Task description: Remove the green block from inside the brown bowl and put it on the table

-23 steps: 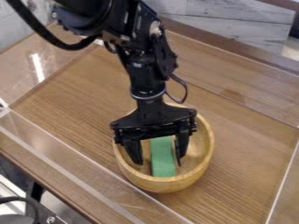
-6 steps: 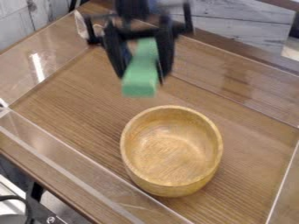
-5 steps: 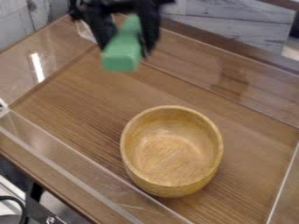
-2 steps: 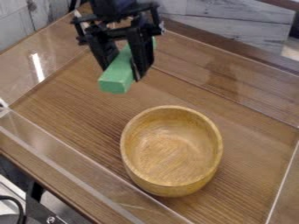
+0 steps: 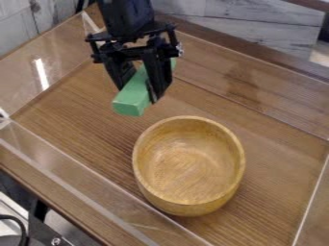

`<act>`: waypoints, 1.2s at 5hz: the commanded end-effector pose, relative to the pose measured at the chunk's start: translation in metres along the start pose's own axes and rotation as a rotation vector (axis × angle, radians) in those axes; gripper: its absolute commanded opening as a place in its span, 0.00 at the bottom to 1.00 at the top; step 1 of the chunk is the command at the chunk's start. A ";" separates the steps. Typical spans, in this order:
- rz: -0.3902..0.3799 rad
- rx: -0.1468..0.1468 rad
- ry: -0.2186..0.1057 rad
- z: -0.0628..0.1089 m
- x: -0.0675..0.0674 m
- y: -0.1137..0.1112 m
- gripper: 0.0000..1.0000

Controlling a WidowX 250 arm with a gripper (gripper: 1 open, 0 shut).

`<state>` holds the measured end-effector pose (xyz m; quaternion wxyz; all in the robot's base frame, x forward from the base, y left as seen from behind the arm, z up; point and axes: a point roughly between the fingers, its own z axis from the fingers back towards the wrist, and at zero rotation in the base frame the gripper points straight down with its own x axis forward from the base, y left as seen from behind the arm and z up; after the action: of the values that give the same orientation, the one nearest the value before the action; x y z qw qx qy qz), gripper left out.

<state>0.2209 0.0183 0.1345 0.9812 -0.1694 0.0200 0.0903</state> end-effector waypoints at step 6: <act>-0.135 -0.008 -0.070 -0.008 0.014 -0.004 0.00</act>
<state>0.2305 0.0148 0.1201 0.9840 -0.1732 -0.0099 0.0409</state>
